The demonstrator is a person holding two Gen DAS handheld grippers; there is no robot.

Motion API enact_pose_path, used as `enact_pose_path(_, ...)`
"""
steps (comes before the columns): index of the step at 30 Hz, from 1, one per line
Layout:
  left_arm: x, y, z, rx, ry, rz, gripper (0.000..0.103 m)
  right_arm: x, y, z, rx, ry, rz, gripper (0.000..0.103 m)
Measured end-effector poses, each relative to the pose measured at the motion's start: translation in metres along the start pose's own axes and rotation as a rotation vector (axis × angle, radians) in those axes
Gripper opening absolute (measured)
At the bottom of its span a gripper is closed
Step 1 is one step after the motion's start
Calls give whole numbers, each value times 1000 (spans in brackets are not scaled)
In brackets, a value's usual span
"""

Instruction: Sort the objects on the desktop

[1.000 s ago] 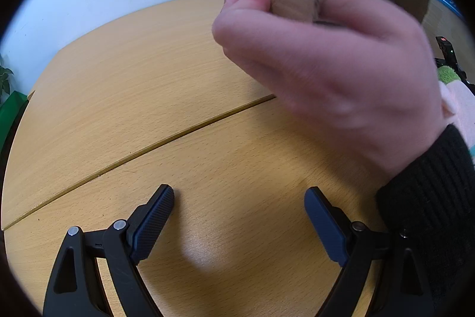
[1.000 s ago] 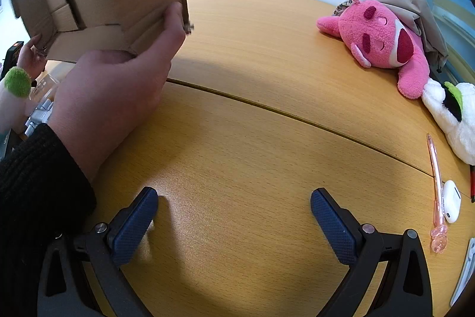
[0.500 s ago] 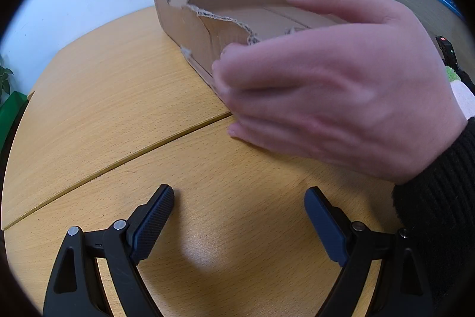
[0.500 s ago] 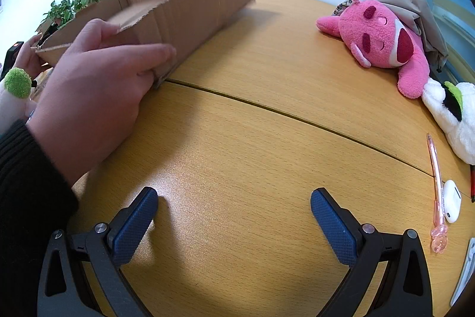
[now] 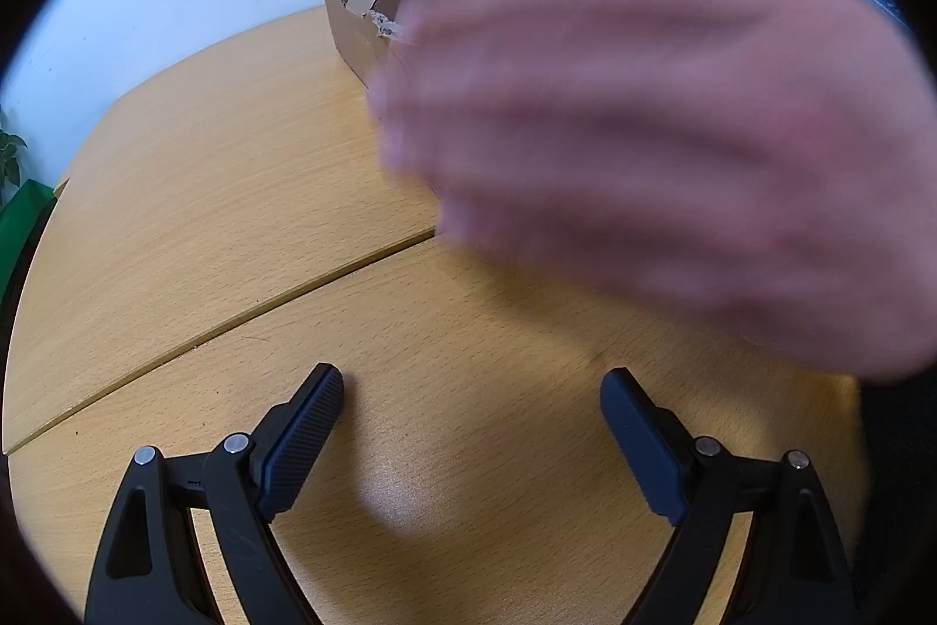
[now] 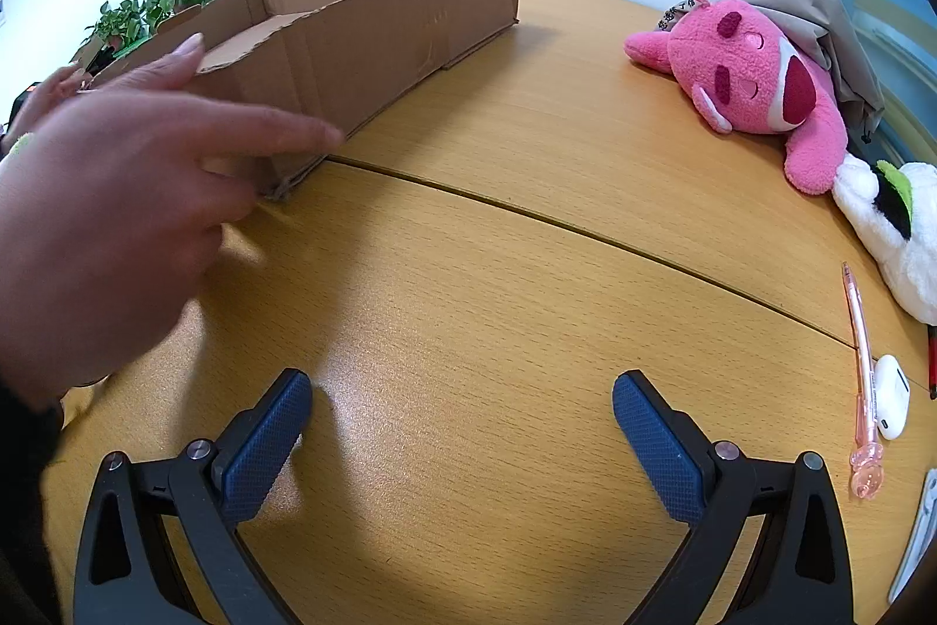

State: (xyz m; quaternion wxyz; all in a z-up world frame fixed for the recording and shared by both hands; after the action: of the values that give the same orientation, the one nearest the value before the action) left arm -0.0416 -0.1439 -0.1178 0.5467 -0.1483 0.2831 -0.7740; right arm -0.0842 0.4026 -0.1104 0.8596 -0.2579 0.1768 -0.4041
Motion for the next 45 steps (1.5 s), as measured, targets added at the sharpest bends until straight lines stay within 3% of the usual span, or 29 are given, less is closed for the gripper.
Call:
enact_pose_path(38,-2,0,0,-1,-3,1,90,-1,0,0,0,-1,2,103)
enact_pose_path(45,-5,1,0,-5,-33,41,90,-2,-1,-1,0,-1,2,103)
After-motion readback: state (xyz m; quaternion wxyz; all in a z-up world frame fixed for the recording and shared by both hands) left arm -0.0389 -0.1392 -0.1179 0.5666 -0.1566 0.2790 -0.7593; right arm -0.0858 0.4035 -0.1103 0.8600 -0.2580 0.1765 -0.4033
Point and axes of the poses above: each gripper's, at about its wrist camera, not at the fingertips, and z roughly against the way its jaws point, x to its left, y to its underside, the point moved 9 cm from there along -z, roughly the way its jaws point, and after that the axes turned 7 degrees about z, right-handed, at the moved point
